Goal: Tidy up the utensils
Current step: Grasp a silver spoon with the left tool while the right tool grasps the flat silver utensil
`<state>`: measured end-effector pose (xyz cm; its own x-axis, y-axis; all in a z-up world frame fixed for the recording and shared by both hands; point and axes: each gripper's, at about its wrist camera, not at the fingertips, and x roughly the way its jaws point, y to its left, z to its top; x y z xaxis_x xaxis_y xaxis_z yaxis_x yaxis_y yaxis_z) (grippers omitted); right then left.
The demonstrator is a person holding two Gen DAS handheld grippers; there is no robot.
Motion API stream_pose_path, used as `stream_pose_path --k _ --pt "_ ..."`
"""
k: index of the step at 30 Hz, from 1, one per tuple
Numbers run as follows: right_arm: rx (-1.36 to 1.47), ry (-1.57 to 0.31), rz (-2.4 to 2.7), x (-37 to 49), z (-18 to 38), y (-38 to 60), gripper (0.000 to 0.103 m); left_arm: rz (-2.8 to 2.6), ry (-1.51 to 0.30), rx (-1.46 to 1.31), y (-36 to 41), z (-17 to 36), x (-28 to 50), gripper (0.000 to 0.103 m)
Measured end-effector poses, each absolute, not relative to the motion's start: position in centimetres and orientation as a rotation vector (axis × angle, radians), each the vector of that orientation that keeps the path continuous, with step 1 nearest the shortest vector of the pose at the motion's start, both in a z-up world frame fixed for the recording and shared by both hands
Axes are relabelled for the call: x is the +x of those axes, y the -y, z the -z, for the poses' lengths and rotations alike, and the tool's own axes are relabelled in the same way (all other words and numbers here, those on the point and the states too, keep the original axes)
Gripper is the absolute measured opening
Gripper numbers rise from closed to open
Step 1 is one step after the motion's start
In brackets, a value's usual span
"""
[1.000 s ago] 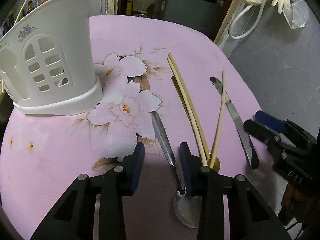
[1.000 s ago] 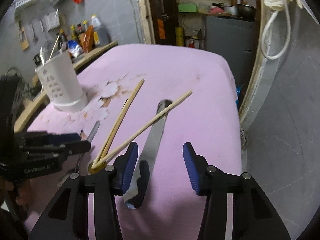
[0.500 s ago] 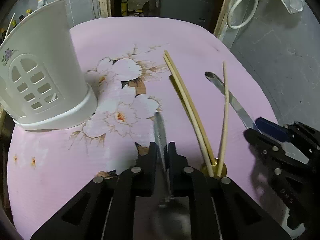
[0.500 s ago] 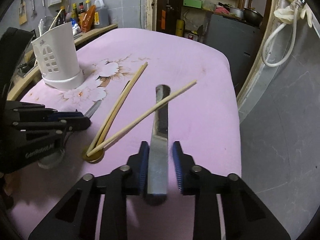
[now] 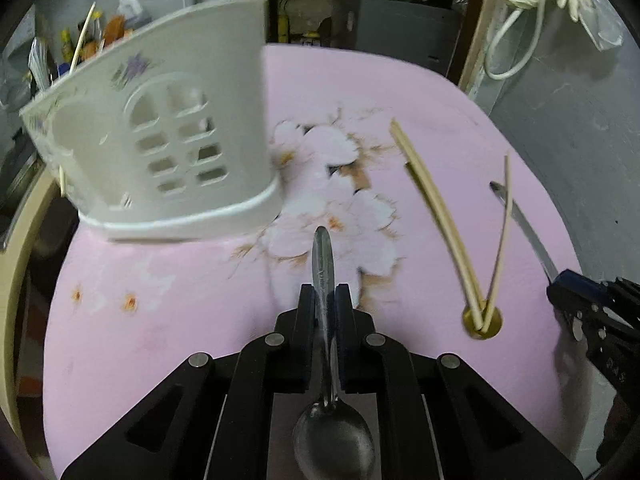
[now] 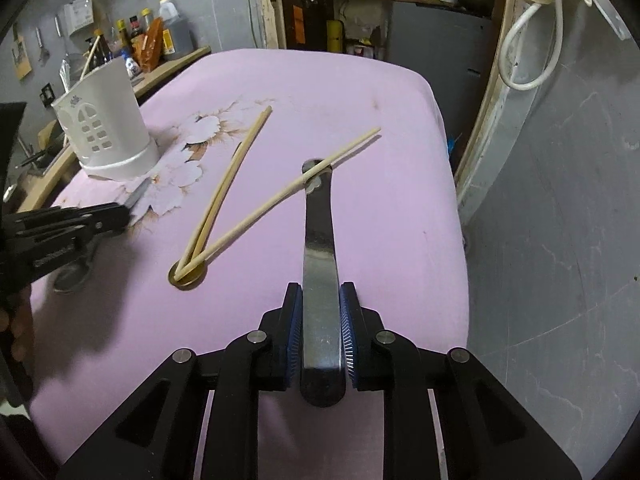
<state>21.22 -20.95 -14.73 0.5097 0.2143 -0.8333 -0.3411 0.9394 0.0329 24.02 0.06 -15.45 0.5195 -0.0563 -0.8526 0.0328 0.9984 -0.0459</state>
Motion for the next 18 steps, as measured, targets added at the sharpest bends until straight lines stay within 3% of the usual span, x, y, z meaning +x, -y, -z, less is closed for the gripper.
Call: stream_pose_path --k 3,6,10,14,18 --pt "-0.156 -0.983 -0.338 22.1 14.9 20.3 0.024 0.061 -1.046 -0.026 -0.3 15.2 24.0 0.011" --pt "-0.161 -0.996 -0.349 23.6 15.2 19.4 0.033 0.087 -1.085 -0.025 -0.6 15.1 24.2 0.020" --pt "-0.187 -1.046 -0.379 25.5 15.5 18.2 0.045 0.096 -1.143 -0.022 -1.0 15.1 24.3 0.022" --pt "-0.207 -1.099 -0.396 26.7 15.4 17.7 0.043 0.084 -1.157 -0.042 -1.2 14.9 25.3 0.013" --pt "-0.158 -1.116 -0.415 26.6 15.2 18.5 0.033 0.087 -1.146 -0.056 -1.5 14.7 25.3 0.007"
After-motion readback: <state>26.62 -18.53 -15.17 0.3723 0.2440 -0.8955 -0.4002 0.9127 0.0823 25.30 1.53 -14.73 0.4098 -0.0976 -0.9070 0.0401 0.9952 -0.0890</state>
